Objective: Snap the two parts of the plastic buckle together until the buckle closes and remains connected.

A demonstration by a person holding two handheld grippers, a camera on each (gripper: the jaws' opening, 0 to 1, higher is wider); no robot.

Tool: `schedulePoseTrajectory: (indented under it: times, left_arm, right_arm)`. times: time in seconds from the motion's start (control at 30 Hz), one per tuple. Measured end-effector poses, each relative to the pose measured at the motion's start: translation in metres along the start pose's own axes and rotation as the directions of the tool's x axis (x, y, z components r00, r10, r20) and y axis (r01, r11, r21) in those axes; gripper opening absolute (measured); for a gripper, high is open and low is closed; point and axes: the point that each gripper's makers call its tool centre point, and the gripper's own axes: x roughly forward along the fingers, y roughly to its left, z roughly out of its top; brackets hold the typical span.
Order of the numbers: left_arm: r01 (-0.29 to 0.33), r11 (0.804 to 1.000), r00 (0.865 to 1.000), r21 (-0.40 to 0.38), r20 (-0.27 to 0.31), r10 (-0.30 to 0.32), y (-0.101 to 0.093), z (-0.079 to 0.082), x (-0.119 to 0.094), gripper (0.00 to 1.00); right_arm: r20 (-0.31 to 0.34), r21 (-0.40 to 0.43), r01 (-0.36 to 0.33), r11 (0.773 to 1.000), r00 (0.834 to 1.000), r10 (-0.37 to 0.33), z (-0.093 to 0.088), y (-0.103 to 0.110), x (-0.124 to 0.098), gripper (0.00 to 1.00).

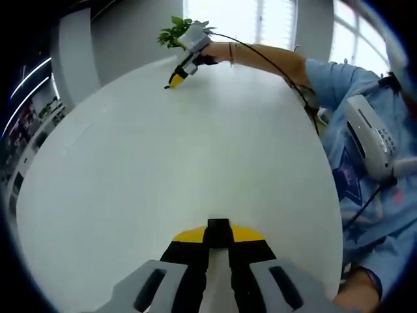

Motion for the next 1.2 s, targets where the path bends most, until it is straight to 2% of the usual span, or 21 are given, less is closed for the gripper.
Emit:
schedulePoseTrajectory:
  times: [0.03,0.13,0.3,0.33,0.37,0.4,0.47,0.63,0.77,0.83,1.0,1.2]
  left_arm:
    - [0.001,1.0,1.0,-0.001,0.001,-0.001,0.0,0.0,0.0,0.1]
    - [0.001,1.0,1.0,-0.003,0.001,-0.001,0.0,0.0,0.0,0.1]
    - [0.002,1.0,1.0,-0.013,0.003,-0.002,-0.001,0.0,0.001,0.1]
    - [0.001,1.0,1.0,-0.012,0.003,-0.001,-0.001,0.0,0.001,0.1]
    - [0.001,1.0,1.0,-0.012,0.003,-0.001,-0.001,0.0,0.001,0.1]
    - [0.001,1.0,1.0,-0.013,0.003,-0.001,-0.001,0.0,0.001,0.1]
    - [0.002,1.0,1.0,-0.013,0.004,-0.002,-0.001,0.0,0.001,0.1]
    - [0.005,1.0,1.0,-0.016,0.007,-0.004,0.0,0.0,0.001,0.1]
    - [0.002,1.0,1.0,-0.013,0.004,-0.002,0.0,-0.001,0.001,0.1]
    - [0.0,1.0,1.0,-0.012,0.002,0.001,0.0,-0.001,0.001,0.1]
    - [-0.011,1.0,1.0,-0.008,-0.007,0.011,0.0,-0.001,0.001,0.1]
    - [-0.011,1.0,1.0,-0.01,-0.005,0.011,0.0,0.0,0.001,0.1]
  right_arm:
    - [-0.016,-0.012,-0.005,1.0,1.0,0.005,-0.003,-0.001,-0.001,0.3]
    - [-0.005,0.017,-0.038,0.999,0.999,0.038,-0.004,0.003,0.001,0.26]
    - [-0.013,0.019,-0.026,0.999,1.0,0.026,-0.004,0.0,0.004,0.24]
    - [-0.012,0.003,-0.039,0.999,0.999,0.039,-0.003,0.001,0.004,0.21]
    - [0.001,-0.033,-0.093,0.995,0.996,0.093,-0.002,0.008,0.007,0.15]
    - [-0.003,-0.035,-0.093,0.995,0.996,0.093,-0.003,0.009,0.008,0.13]
    - [-0.009,-0.028,-0.077,0.997,0.997,0.076,-0.004,0.005,0.01,0.13]
    - [-0.016,-0.029,-0.088,0.996,0.996,0.087,-0.005,0.004,0.013,0.13]
    - [-0.041,-0.069,-0.128,0.989,0.991,0.125,-0.006,0.011,0.009,0.13]
    - [-0.049,-0.125,-0.148,0.981,0.988,0.143,-0.008,0.017,0.006,0.13]
    - [-0.031,-0.119,-0.194,0.974,0.981,0.191,-0.008,0.018,0.001,0.13]
    - [-0.009,-0.11,-0.212,0.971,0.977,0.212,-0.008,0.022,-0.004,0.13]
